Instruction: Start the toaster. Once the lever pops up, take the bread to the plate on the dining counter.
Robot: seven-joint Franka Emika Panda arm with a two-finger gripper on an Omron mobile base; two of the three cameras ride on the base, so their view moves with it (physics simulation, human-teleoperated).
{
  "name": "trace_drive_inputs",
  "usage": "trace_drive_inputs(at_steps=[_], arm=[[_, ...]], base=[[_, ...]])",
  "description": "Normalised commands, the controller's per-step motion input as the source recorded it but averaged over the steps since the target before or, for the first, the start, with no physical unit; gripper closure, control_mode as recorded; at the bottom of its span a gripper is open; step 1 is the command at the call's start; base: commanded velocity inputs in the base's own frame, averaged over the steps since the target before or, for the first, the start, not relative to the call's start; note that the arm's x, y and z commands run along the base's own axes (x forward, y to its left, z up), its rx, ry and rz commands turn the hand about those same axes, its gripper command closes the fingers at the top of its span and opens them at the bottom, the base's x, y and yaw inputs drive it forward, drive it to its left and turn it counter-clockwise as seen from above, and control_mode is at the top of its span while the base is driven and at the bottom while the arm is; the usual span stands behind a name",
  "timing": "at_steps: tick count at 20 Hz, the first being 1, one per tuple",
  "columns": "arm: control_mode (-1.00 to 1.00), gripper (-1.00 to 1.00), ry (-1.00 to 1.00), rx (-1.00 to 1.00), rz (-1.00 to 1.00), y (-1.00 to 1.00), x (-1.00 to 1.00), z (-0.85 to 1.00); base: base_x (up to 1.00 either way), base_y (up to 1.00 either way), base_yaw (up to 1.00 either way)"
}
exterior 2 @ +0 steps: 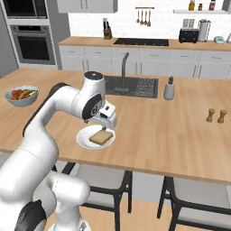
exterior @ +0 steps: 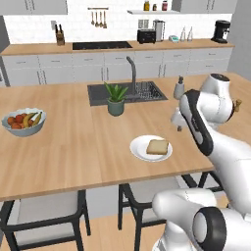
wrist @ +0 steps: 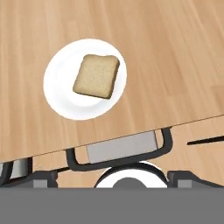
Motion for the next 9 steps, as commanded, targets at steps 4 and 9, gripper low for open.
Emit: trace_drive_inputs(at_steps=[4,9], arm=[[-1.00,-1.00,0.00,-0.05,-0.17,0.12,-1.00,0.02],[-1.00,-1.00,-0.01,-0.07,-0.14,0.12,-1.00,0.00]], base=[[0.00,0.00,0.00],[0.00,0.00,0.00]])
